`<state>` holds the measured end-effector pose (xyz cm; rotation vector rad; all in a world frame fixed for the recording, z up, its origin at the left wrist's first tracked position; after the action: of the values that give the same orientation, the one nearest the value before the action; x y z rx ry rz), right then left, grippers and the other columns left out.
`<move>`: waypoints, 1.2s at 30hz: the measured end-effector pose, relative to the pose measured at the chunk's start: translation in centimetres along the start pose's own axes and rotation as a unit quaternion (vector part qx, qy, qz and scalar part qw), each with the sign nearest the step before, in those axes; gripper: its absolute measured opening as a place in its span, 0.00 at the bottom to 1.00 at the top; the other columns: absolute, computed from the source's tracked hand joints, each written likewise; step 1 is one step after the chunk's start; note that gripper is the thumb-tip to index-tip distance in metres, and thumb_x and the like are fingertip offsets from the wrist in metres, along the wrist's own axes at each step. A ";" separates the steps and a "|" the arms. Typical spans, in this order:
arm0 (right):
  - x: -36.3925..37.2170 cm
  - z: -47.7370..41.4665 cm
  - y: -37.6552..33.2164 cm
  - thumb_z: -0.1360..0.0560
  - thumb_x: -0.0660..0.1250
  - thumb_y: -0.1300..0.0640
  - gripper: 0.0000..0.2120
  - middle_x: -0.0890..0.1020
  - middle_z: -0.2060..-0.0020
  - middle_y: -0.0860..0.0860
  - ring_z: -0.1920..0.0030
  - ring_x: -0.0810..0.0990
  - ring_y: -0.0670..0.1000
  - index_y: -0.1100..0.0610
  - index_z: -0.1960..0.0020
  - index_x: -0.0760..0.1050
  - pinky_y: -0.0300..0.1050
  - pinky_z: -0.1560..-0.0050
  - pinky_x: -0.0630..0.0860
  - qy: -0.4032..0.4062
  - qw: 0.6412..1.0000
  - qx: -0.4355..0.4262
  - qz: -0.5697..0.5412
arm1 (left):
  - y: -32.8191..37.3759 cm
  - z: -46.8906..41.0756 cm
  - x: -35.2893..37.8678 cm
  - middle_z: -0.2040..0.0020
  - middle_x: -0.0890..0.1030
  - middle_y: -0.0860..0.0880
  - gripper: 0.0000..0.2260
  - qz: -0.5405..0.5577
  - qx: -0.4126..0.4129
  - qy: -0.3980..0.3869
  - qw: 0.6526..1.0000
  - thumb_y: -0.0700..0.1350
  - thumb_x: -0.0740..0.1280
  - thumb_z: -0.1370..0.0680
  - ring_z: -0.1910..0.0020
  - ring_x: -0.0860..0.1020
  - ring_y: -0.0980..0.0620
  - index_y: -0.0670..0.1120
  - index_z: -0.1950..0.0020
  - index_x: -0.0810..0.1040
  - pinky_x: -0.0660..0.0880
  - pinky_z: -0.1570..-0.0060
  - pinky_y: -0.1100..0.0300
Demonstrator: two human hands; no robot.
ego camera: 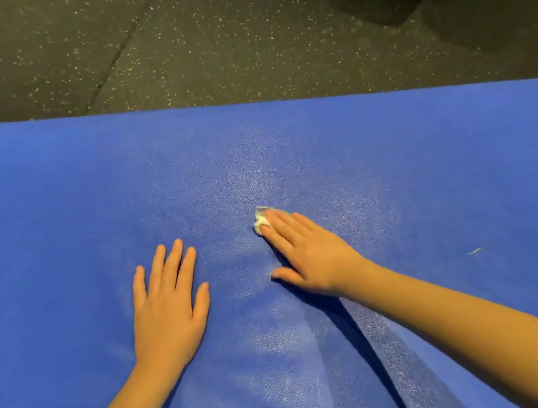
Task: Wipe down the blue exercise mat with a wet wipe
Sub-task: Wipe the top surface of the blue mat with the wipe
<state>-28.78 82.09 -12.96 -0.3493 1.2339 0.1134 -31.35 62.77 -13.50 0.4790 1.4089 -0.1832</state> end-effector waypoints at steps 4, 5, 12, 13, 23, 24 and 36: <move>-1.1 0.1 3.5 0.22 0.47 0.38 0.36 0.49 0.22 0.55 0.22 0.46 0.55 0.58 0.21 0.49 0.51 0.23 0.45 0.058 0.985 0.150 -0.064 | 0.2 0.0 0.0 0.24 0.64 0.46 0.27 0.005 -0.004 -0.004 1.000 0.55 0.50 0.21 0.24 0.57 0.45 0.43 0.27 0.67 0.51 0.27 0.43; -0.9 0.3 2.5 0.22 0.48 0.38 0.37 0.48 0.22 0.55 0.22 0.45 0.55 0.59 0.21 0.49 0.50 0.23 0.44 0.070 0.981 0.161 -0.082 | 0.1 0.0 0.0 0.24 0.63 0.46 0.27 0.005 -0.004 -0.004 1.000 0.55 0.50 0.21 0.24 0.57 0.45 0.43 0.27 0.67 0.51 0.27 0.43; 0.7 4.1 -1.4 0.22 0.51 0.41 0.31 0.63 0.25 0.56 0.25 0.61 0.57 0.58 0.25 0.62 0.57 0.28 0.57 0.060 0.998 -0.004 -0.012 | 0.2 0.0 0.0 0.24 0.63 0.44 0.28 -0.007 0.001 -0.017 1.000 0.55 0.48 0.21 0.24 0.58 0.43 0.41 0.27 0.67 0.53 0.28 0.40; 0.3 4.1 0.0 0.22 0.49 0.41 0.32 0.61 0.25 0.56 0.25 0.60 0.57 0.58 0.25 0.62 0.58 0.27 0.58 0.063 0.997 0.040 -0.018 | 0.2 -0.1 0.1 0.24 0.63 0.44 0.28 -0.009 0.001 -0.022 1.000 0.55 0.47 0.21 0.24 0.57 0.43 0.41 0.26 0.67 0.53 0.28 0.39; 2.3 7.5 -5.2 0.21 0.53 0.46 0.29 0.62 0.25 0.56 0.25 0.59 0.58 0.60 0.25 0.63 0.55 0.25 0.52 0.054 0.991 -0.025 -0.123 | 1.8 6.6 1.2 0.24 0.63 0.47 0.28 0.019 0.018 -0.071 0.997 0.57 0.49 0.21 0.24 0.55 0.47 0.43 0.26 0.67 0.57 0.30 0.38; 2.0 7.3 -4.1 0.21 0.52 0.47 0.28 0.63 0.25 0.56 0.25 0.61 0.58 0.60 0.26 0.64 0.55 0.25 0.55 0.062 0.990 0.000 -0.125 | 1.6 6.7 1.2 0.24 0.62 0.47 0.29 0.028 0.013 -0.072 0.997 0.57 0.48 0.21 0.24 0.55 0.48 0.44 0.26 0.67 0.56 0.29 0.39; 3.1 10.2 -4.9 0.24 0.44 0.40 0.35 0.56 0.23 0.53 0.23 0.54 0.54 0.58 0.23 0.57 0.52 0.23 0.50 0.058 0.985 0.076 -0.142 | 1.8 10.2 0.2 0.23 0.47 0.57 0.39 0.067 -0.022 -0.126 0.990 0.64 0.36 0.29 0.24 0.42 0.57 0.50 0.22 0.55 0.40 0.26 0.51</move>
<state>-17.27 80.47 -11.97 -0.3991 1.2860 -0.2491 -21.37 60.05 -12.42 0.4941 1.1275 -0.0993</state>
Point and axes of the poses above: each hand's wrist, its own z-axis away from the middle knuckle, its own x-axis out of the palm, y = z × x, the point moved 9 cm from there along -z, towards the middle knuckle
